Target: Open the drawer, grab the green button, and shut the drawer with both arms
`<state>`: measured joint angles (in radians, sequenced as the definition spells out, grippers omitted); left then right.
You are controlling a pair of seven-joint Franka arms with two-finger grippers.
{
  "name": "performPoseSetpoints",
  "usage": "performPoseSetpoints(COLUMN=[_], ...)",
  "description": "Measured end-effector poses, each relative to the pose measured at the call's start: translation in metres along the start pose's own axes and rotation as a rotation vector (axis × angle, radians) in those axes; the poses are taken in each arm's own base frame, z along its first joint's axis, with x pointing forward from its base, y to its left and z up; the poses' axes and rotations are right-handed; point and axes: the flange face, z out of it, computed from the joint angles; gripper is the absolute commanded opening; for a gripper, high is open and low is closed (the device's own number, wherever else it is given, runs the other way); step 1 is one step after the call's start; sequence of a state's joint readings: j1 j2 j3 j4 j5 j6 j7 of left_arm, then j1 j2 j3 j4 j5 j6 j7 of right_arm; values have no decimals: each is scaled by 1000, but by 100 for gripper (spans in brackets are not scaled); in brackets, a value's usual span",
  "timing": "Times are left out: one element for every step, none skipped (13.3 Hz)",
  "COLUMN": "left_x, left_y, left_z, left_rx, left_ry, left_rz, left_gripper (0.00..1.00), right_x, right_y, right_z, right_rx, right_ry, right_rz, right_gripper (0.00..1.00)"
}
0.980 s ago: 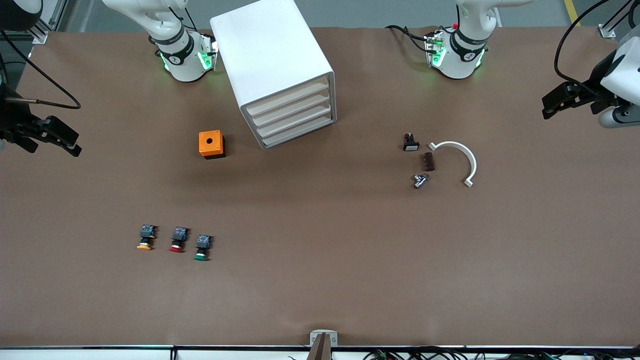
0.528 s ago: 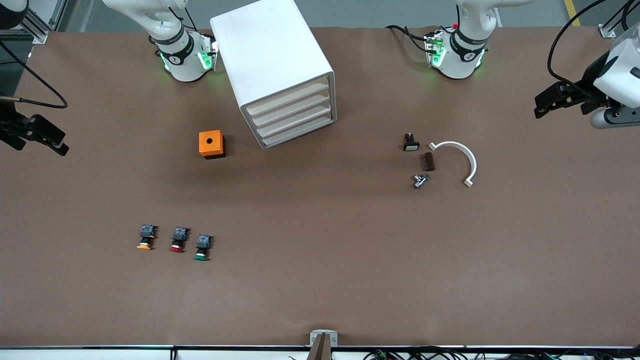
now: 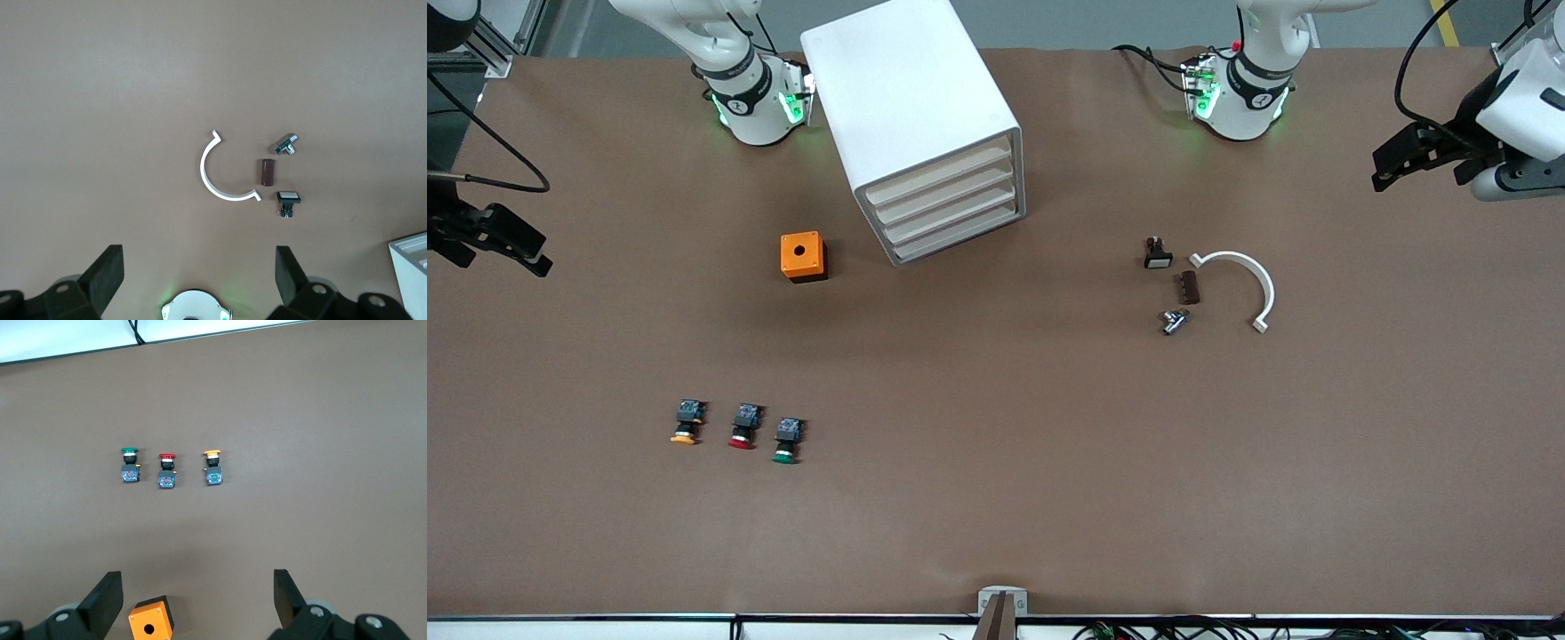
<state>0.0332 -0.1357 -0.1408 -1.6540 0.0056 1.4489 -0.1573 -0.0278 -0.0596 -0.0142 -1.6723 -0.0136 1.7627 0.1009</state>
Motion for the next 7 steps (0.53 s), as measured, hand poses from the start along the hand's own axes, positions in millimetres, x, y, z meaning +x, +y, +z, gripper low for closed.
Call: performPoseSetpoints(left_x=[-3, -6, -7, -7, -6, -6, -5], left_y=[0, 0, 0, 0, 0, -1, -1], left_z=[0, -1, -1, -2, -2, -3, -3], left_rx=[1, 1, 1, 0, 0, -1, -2], left_ry=[7, 13, 17, 21, 25, 29, 32], left_rz=[0, -1, -1, -1, -1, -2, -2], left_gripper=[100, 100, 100, 100, 100, 100, 100], right_x=[0, 0, 0, 0, -1, -1, -1], right_y=[-1, -1, -3, -5, -7, -8, -7], right_z=[0, 0, 0, 0, 0, 0, 0], right_rx=[0, 0, 1, 1, 2, 2, 2], right_ry=[0, 0, 0, 0, 0, 0, 0], right_rz=[-1, -2, -5, -8, -12, -13, -13], right_gripper=[100, 100, 100, 100, 100, 100, 100])
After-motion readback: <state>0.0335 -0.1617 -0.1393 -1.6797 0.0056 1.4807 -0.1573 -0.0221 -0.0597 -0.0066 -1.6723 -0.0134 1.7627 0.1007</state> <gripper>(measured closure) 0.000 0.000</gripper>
